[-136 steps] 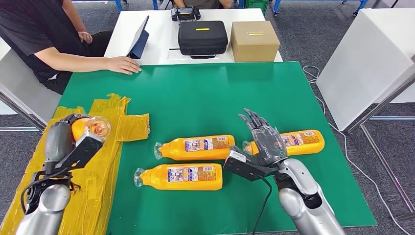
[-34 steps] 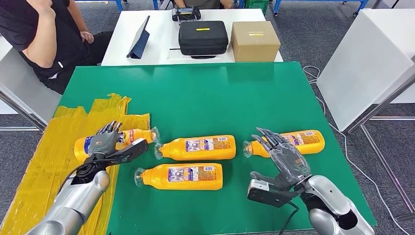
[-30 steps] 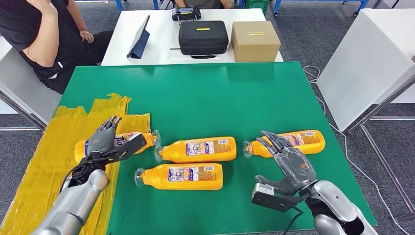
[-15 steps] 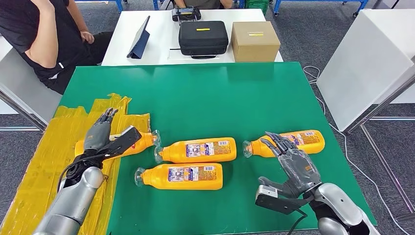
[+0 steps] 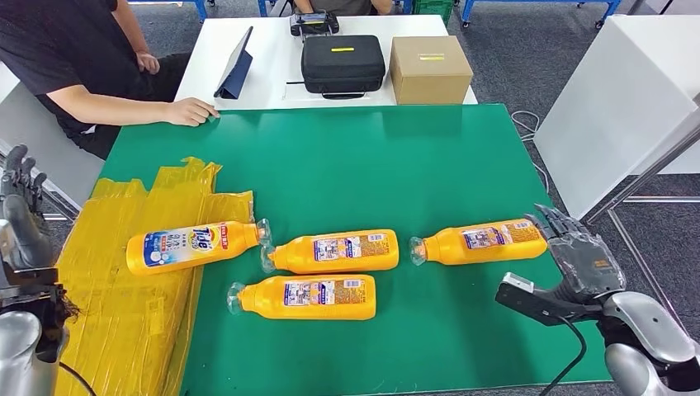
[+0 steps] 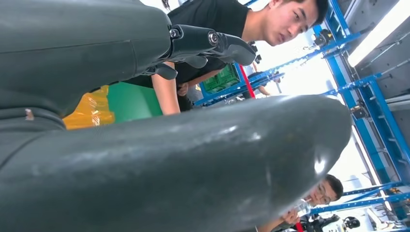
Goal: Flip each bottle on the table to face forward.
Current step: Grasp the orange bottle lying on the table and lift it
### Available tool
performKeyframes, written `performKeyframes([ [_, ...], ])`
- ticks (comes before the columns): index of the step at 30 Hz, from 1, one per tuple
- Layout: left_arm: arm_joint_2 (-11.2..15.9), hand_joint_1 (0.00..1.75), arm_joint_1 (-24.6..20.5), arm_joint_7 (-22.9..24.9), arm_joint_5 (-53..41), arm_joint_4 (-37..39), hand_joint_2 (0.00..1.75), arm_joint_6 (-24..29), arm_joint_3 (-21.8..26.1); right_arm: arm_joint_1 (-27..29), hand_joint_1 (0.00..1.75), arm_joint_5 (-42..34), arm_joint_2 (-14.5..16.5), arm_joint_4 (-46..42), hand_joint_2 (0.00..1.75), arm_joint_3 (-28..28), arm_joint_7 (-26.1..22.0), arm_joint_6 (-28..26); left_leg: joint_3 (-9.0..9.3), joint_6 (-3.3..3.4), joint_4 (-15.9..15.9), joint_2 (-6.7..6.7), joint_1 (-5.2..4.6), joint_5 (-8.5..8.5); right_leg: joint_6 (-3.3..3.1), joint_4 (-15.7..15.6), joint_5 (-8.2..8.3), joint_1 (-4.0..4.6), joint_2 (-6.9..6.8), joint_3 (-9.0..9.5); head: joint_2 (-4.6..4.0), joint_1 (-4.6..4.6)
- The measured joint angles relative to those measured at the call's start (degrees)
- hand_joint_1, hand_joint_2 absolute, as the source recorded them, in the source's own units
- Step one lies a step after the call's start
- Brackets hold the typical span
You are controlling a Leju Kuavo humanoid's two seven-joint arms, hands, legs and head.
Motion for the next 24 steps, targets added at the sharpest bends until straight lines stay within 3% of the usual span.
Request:
performKeyframes([
  [6, 2.0, 0.0, -0.2, 1.0, 1.8, -0.1, 0.0, -0.8, 0.6, -6.1, 0.0, 3.3, -0.4, 6.0, 1.75, 1.1, 1.7, 3.3, 0.03, 0.0, 0.0, -0.04, 0.01, 0.01, 0.0, 0.0, 0.0, 0.02, 0.02, 0.02, -0.01, 0.01],
  [14, 3.0, 0.0, -0.1, 1.1, 2.6, -0.1, 0.0, -0.8, 0.8, -10.2, 0.0, 4.5, -0.7, 10.6, 1.75, 3.2, 1.3, 4.8, -0.04, 0.0, 0.0, -0.02, 0.02, 0.01, 0.0, 0.0, 0.0, 0.03, 0.03, 0.0, -0.01, 0.0],
  [19, 3.0, 0.0, -1.3, 1.2, 3.7, 0.5, 0.0, -1.1, 1.1, -17.9, 0.0, 5.3, -1.0, 17.6, 1.75, 8.5, 0.6, 6.2, 0.04, 0.02, 0.0, 0.05, 0.01, 0.04, 0.02, 0.0, 0.05, 0.02, 0.15, -0.03, -0.01, 0.02],
  [24, 3.0, 0.0, -2.9, 1.3, 4.0, 1.7, 0.0, -1.3, 0.9, -20.0, 0.0, 4.4, -1.3, 21.4, 1.75, 12.7, 1.2, 6.2, -0.02, 0.03, 0.0, -0.15, 0.01, 0.07, 0.04, 0.0, 0.07, 0.02, -0.03, 0.0, -0.01, 0.01],
])
